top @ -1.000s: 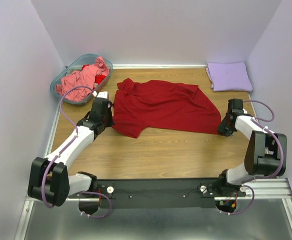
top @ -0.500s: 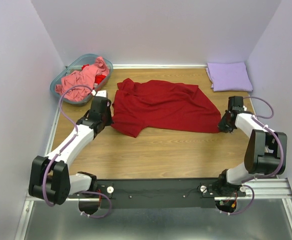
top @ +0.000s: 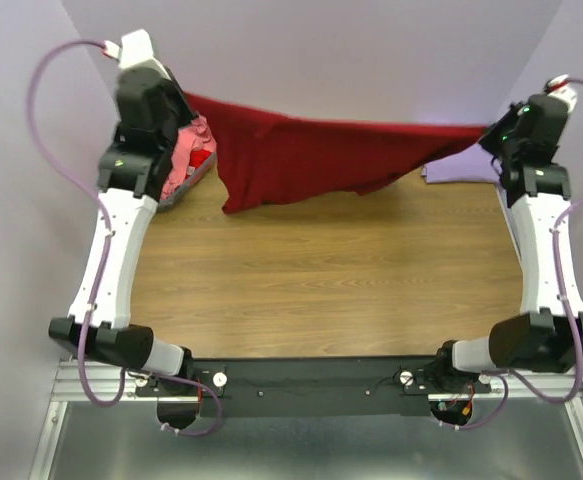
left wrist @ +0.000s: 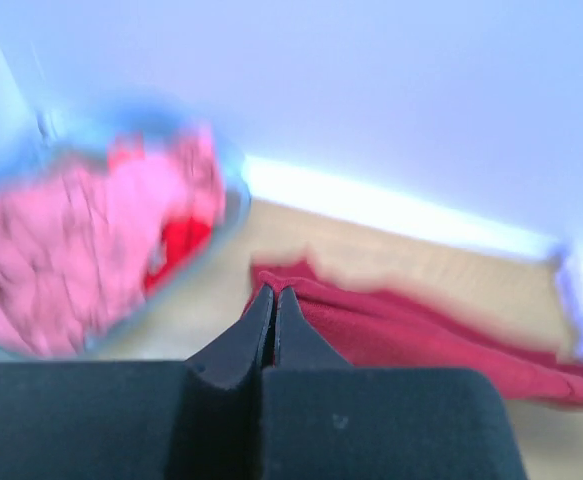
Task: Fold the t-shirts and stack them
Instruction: Flatten the tshirt out
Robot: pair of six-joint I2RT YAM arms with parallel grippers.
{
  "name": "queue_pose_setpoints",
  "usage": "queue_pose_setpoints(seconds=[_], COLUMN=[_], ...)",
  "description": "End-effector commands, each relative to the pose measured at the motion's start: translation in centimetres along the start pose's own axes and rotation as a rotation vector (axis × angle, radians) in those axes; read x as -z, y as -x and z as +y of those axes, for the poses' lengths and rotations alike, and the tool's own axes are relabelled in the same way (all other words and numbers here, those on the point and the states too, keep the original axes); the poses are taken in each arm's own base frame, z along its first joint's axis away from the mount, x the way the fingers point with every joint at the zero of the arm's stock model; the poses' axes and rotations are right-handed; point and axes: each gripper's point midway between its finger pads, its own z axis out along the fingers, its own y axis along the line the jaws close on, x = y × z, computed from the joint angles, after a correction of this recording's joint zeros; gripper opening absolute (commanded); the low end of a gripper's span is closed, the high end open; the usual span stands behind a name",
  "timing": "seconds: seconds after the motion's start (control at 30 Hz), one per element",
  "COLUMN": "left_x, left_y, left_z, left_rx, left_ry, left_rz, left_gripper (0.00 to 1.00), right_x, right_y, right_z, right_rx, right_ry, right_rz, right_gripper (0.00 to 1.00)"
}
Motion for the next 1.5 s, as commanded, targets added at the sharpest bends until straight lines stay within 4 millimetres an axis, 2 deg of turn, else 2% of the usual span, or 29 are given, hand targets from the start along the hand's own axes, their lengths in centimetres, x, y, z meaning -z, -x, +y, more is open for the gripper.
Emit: queue_pose_setpoints(seconds=[0.0, 0.03, 0.07, 0.13, 0.17, 0.2, 0.23, 0.27, 0.3, 0.33, 0.47, 0.57, 0.63, 0.73, 0.83, 0.87, 0.93, 0.97, 1.0, 1.03, 1.07, 1.1, 1.13, 1.2, 1.23, 1.27, 1.3, 1.33, 1.47], left_x=[5.5, 7.0, 9.8, 12.9, 16.5, 18.2, 19.7, 24.0, 25.8, 29.0, 34.7, 36.5, 36.3, 34.5, 29.5, 25.8, 21.6, 17.0, 14.9, 10.2, 8.1, 6.0, 2.1, -1.6, -3.2, -6.2, -7.5, -9.9, -14.3], left_y=[9.6, 11.4, 13.8, 15.9, 17.5, 18.2, 18.4, 20.1, 20.7, 21.4, 22.6, 23.0, 23.1, 23.0, 21.8, 20.4, 18.2, 15.0, 13.7, 9.2, 7.1, 5.4, 0.6, -3.7, -5.9, -10.1, -12.0, -15.1, -20.2], left_z=[1.5, 1.6, 1.8, 2.7, 3.3, 3.6, 4.1, 4.6, 4.8, 5.1, 5.4, 5.3, 5.2, 4.8, 3.6, 3.0, 2.0, 1.9, 1.8, 2.2, 2.3, 2.3, 3.0, 3.4, 3.6, 4.2, 4.6, 5.0, 5.4], left_rx=[0.009, 0.017, 0.015, 0.026, 0.051, 0.057, 0.068, 0.103, 0.111, 0.126, 0.129, 0.11, 0.084, 0.047, -0.021, -0.053, -0.097, -0.132, -0.142, -0.18, -0.194, -0.204, -0.229, -0.243, -0.242, -0.262, -0.265, -0.273, -0.276], left_ry=[0.094, 0.1, 0.089, 0.11, 0.1, 0.096, 0.1, 0.07, 0.054, 0.024, -0.037, -0.064, -0.059, -0.041, -0.036, -0.029, -0.044, -0.029, -0.027, -0.007, -0.002, 0.001, 0.022, 0.03, 0.032, 0.046, 0.057, 0.072, 0.085], left_rz=[-0.219, -0.275, -0.36, -0.451, -0.538, -0.578, -0.61, -0.71, -0.75, -0.81, -0.904, -0.931, -0.924, -0.893, -0.801, -0.73, -0.638, -0.533, -0.504, -0.389, -0.341, -0.315, -0.198, -0.108, -0.059, 0.034, 0.079, 0.15, 0.255], left_gripper=[0.0, 0.0, 0.0, 0.0, 0.0, 0.0, 0.0, 0.0, 0.0, 0.0, 0.0, 0.0, 0.0, 0.0, 0.0, 0.0, 0.0, 0.0, 0.0, 0.0, 0.0, 0.0, 0.0, 0.0, 0.0, 0.0, 0.0, 0.0, 0.0], right_x=[6.2, 7.9, 10.0, 12.8, 14.3, 16.9, 18.4, 19.8, 22.2, 23.4, 28.1, 30.3, 30.6, 30.2, 27.6, 26.2, 22.8, 21.2, 18.1, 15.4, 13.3, 10.3, 7.7, 4.8, 2.7, 0.9, -0.4, -2.5, -6.9], right_y=[8.7, 10.6, 11.9, 13.6, 14.5, 15.4, 15.9, 16.5, 17.0, 17.3, 17.8, 17.8, 17.7, 17.3, 16.1, 15.2, 13.6, 12.6, 10.1, 8.4, 6.5, 3.6, 1.2, -1.8, -4.3, -6.1, -7.6, -9.7, -13.0], right_z=[2.2, 2.9, 3.4, 3.9, 4.2, 4.2, 4.2, 4.4, 4.5, 4.7, 5.0, 4.6, 4.5, 4.7, 4.9, 5.3, 5.4, 5.4, 5.1, 4.8, 4.4, 3.3, 2.4, 1.0, 0.0, -0.6, -1.3, -1.9, -2.7], right_rx=[0.021, 0.019, 0.034, 0.047, 0.055, 0.069, 0.074, 0.083, 0.1, 0.113, 0.151, 0.171, 0.192, 0.215, 0.235, 0.247, 0.264, 0.271, 0.28, 0.285, 0.288, 0.282, 0.277, 0.269, 0.257, 0.252, 0.244, 0.234, 0.24], right_ry=[0.06, 0.084, 0.11, 0.139, 0.156, 0.171, 0.179, 0.191, 0.209, 0.23, 0.285, 0.288, 0.285, 0.295, 0.299, 0.321, 0.322, 0.326, 0.324, 0.318, 0.312, 0.288, 0.264, 0.229, 0.215, 0.198, 0.185, 0.176, 0.179], right_rz=[-0.237, -0.289, -0.334, -0.398, -0.431, -0.482, -0.512, -0.541, -0.585, -0.605, -0.685, -0.725, -0.732, -0.721, -0.657, -0.616, -0.533, -0.493, -0.403, -0.332, -0.273, -0.205, -0.143, -0.091, -0.057, -0.018, 0.011, 0.038, 0.078], right_gripper=[0.0, 0.0, 0.0, 0.0, 0.0, 0.0, 0.0, 0.01, 0.0, 0.0, 0.0, 0.0, 0.0, 0.0, 0.0, 0.0, 0.01, 0.0, 0.0, 0.01, 0.0, 0.0, 0.0, 0.0, 0.0, 0.0, 0.0, 0.0, 0.0])
